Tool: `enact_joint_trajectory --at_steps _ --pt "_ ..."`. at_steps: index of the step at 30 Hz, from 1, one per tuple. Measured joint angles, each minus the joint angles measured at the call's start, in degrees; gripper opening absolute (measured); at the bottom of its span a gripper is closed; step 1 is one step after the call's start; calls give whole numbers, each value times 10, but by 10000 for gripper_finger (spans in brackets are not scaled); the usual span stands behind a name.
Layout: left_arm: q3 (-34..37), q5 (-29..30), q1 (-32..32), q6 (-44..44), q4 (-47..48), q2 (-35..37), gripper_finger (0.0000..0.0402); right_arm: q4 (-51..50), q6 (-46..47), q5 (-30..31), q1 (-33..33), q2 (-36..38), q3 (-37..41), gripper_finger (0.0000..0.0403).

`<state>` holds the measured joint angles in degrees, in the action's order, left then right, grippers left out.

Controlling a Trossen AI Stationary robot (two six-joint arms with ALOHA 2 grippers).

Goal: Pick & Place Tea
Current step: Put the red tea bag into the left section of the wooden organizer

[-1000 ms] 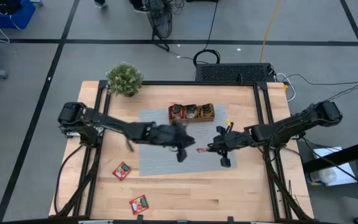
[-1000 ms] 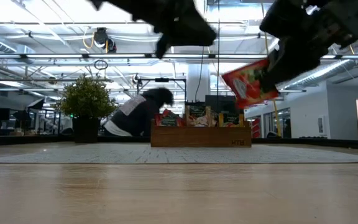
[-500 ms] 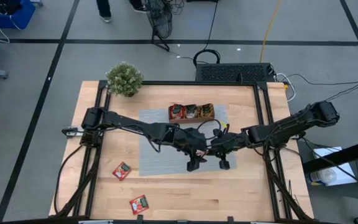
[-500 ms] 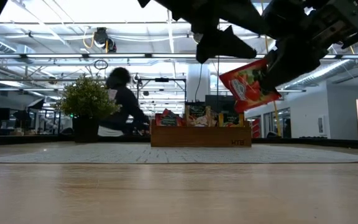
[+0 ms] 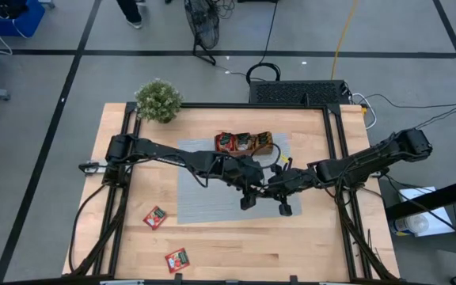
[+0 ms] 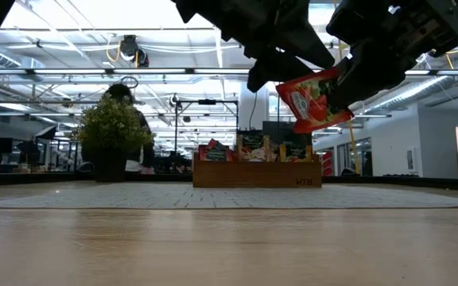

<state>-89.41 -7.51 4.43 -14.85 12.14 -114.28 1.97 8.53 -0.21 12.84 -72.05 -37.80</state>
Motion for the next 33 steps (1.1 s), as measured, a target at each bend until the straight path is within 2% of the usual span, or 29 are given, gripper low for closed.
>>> enact_joint_trajectory --at_steps 21,24,29,31,33 --pt "0 -6 2 -19 20 0 109 6 -4 0 0 0 0 0" --pt "0 -6 2 -11 21 0 86 8 -6 1 0 0 0 0" --pt "0 -12 3 10 20 0 11 15 -8 0 0 0 0 0" --pt "0 -8 5 27 21 0 7 17 -8 1 0 0 0 1" --pt "0 25 11 44 25 4 4 18 -4 1 0 0 1 9"
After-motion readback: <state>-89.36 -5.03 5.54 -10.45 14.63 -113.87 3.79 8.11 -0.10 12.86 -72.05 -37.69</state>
